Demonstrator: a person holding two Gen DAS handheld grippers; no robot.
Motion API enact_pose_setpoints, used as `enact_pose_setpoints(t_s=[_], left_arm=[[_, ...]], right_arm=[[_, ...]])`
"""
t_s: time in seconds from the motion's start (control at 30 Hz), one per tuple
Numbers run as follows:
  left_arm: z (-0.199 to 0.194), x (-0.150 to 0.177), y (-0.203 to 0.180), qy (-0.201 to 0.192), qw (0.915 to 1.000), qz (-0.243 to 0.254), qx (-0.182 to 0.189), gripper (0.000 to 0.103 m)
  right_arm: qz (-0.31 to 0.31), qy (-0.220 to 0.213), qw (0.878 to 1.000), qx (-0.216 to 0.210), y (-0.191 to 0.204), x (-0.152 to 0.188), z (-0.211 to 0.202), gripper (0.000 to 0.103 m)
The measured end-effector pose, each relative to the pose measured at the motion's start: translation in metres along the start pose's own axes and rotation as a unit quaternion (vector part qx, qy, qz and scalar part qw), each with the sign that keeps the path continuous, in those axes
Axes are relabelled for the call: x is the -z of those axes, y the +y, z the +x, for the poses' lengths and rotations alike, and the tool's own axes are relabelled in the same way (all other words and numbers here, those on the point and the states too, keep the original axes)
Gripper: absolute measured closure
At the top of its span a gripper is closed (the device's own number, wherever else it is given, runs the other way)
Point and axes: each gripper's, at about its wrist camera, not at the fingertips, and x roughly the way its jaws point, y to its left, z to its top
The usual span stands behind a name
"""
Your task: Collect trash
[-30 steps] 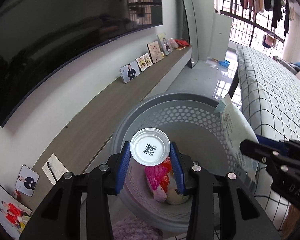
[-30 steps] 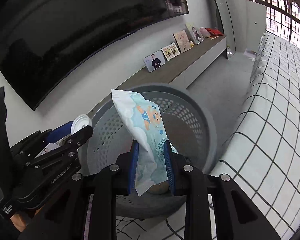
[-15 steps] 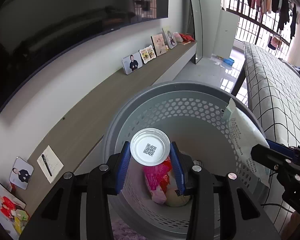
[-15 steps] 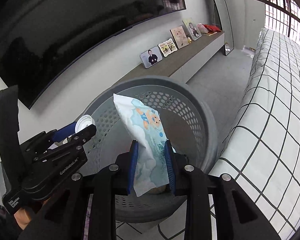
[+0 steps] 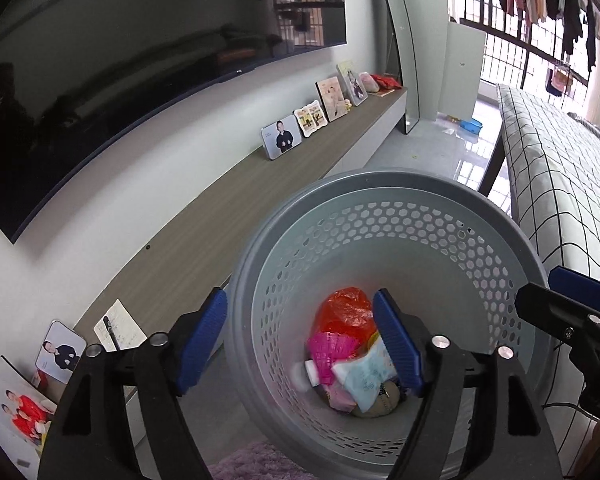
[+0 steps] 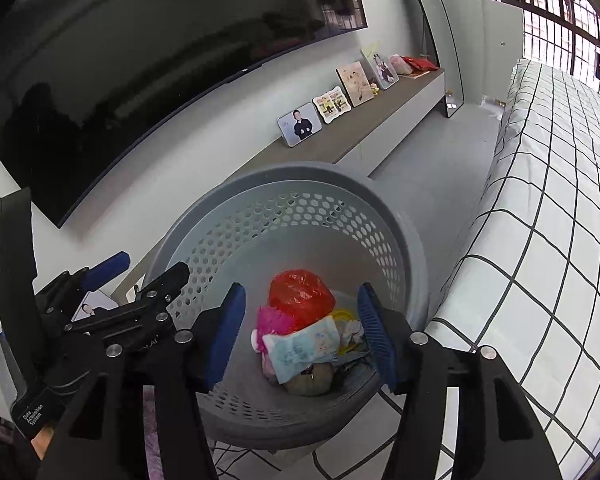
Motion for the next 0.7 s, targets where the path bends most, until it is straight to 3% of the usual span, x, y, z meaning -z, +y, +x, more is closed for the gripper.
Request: enact_pose_setpoints(t_s=[0.3, 0.7], left_arm=[[-0.0014, -0.0005, 0.0046, -0.004, 0.9999, -0.009, -0.006, 0.012], [-0.0044, -0.0007, 0.0076, -0.008, 0.9998, -0.017, -0.008, 0.007]], right_arm=[[0.004, 0.001, 1.000, 0.020, -0.0006, -0.0001, 0.0029, 0.046], [0.006, 0.001, 1.000, 0.028, -0.0019, 0.0000, 0.0024, 0.044]])
